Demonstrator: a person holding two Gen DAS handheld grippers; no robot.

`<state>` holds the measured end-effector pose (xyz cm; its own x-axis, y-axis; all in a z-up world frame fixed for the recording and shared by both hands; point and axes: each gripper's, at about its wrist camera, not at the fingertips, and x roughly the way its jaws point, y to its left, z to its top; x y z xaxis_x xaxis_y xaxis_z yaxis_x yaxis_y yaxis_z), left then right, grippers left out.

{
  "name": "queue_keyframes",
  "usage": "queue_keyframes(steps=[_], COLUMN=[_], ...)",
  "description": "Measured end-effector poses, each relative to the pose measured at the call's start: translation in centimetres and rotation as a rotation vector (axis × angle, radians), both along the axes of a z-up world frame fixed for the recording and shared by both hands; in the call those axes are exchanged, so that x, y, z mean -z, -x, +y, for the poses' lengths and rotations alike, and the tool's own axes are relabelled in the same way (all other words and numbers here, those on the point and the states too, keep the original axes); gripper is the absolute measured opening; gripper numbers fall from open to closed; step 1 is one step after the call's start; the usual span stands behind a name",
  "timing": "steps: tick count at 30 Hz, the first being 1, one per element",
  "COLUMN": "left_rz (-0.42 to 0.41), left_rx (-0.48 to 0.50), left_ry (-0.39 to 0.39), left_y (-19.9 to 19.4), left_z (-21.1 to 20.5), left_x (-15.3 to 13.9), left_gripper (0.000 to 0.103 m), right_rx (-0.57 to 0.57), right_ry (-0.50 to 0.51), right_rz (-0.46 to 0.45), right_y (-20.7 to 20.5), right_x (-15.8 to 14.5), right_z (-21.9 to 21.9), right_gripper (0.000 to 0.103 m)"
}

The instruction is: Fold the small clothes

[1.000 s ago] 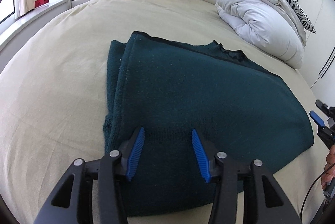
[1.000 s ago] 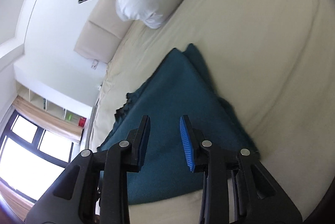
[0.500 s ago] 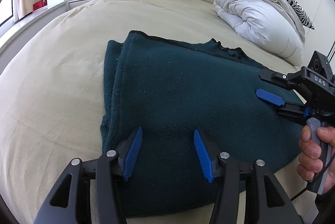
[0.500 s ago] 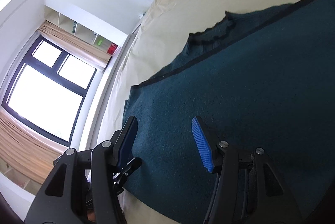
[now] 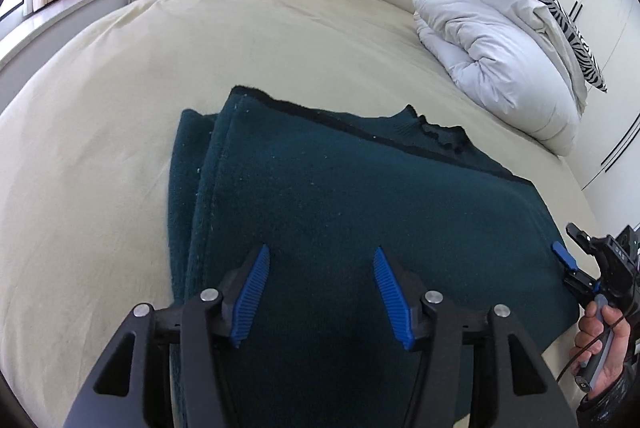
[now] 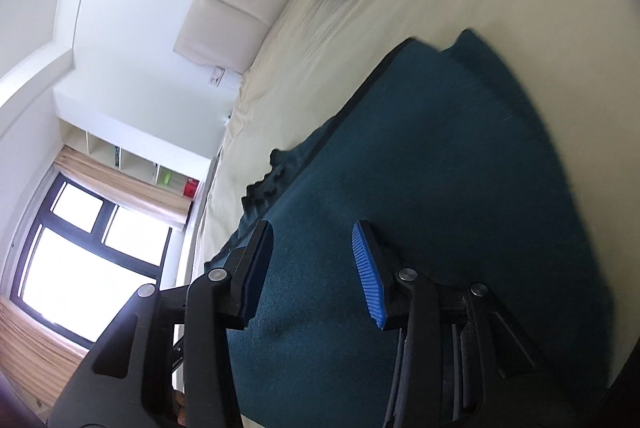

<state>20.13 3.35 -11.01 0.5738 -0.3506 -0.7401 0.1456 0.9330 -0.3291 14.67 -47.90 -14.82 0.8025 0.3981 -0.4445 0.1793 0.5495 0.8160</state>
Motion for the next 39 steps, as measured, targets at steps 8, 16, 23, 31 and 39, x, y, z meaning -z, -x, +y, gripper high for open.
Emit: queue_keyframes(steps=[8, 16, 23, 31, 39], left_rz=[-0.079, 0.095, 0.203, 0.270, 0.340], left_rx=[-0.139, -0.176, -0.075, 0.027, 0.078], left_ry=[0.145, 0.413, 0.557, 0.544, 0.597], left_y=[3.4, 2.5, -0.6, -2.7, -1.5], left_z=[7.1, 12.1, 11.3, 9.4, 10.0], left_x=[-2.7, 0.9, 2.2, 2.1, 3.0], left_gripper=[0.069, 0.075, 0.076, 0.073, 0.062], right_rx=[0.128, -0.023, -0.206, -0.303, -0.393], right_ry=[0.090, 0.141, 0.016, -0.077, -0.058], right_rz=[0.036, -0.039, -0.048, -0.031, -0.022], right_y=[6.6, 8.0, 5.1, 4.2, 2.9], right_x=[-2.2, -6.4, -5.4, -4.2, -5.0], right_z=[-4.5, -0.9, 4.5, 7.7, 10.9], right_gripper=[0.048, 0.058, 0.058, 0.058, 0.058])
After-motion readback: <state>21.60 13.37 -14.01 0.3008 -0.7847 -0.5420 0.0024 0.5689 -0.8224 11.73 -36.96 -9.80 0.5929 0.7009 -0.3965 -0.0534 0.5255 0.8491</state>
